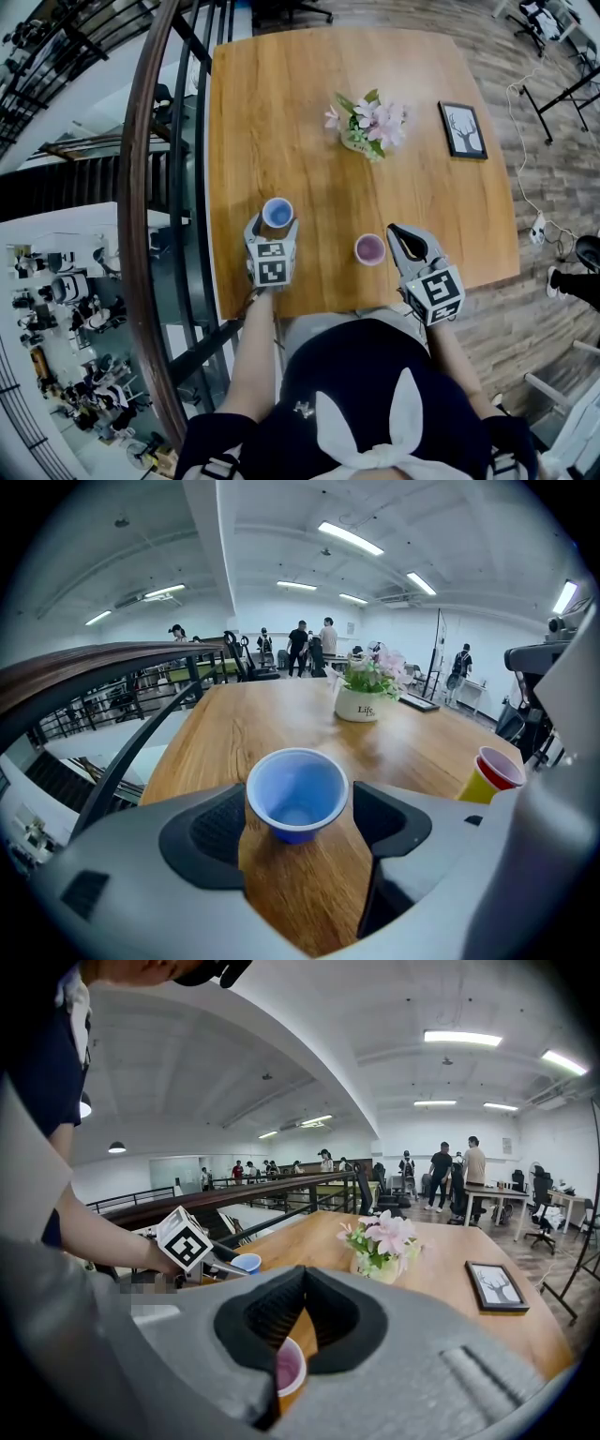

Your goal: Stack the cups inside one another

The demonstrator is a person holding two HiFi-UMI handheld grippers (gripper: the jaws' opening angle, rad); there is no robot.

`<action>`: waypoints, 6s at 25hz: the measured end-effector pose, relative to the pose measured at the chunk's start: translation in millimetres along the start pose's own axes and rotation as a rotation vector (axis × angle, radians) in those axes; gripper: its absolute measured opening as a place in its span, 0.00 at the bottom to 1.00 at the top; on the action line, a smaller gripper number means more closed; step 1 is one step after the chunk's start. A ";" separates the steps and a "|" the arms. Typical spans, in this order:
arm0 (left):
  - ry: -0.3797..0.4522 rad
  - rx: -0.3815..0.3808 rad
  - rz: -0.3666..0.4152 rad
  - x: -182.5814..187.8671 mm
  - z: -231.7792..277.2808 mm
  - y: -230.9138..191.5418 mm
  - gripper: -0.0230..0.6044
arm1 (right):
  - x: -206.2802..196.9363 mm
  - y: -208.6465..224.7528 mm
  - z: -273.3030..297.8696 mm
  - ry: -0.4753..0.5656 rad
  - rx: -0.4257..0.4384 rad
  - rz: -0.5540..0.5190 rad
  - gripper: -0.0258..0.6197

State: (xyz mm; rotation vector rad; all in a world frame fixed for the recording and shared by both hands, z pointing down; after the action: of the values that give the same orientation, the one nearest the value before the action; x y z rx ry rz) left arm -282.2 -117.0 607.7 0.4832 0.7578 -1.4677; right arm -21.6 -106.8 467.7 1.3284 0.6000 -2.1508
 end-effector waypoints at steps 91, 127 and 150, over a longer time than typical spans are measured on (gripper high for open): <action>0.256 -0.261 0.183 39.8 -132.6 192.8 0.58 | -53.4 17.3 -104.3 0.047 -0.048 0.025 0.04; 0.023 -0.367 0.201 -18.4 -56.0 231.8 0.58 | -67.2 0.8 -117.7 0.007 -0.075 0.043 0.04; 0.092 -0.370 0.212 -2.7 -71.5 234.5 0.58 | -61.4 -0.2 -112.6 0.034 -0.051 0.037 0.04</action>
State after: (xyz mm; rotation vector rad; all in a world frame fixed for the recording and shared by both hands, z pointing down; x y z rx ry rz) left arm -62.4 -47.2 524.4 0.3363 0.9963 -1.0836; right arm 76.1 -24.1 476.5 1.3405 0.6339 -2.0740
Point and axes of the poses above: the fingertips, and each gripper's own axes: z forward along the fingers, y to its right, x out of its top, the point moved 4 cm from there along -z, backward along the fingers, and after that the axes turned 8 degrees about -z, right-handed, at the moved point
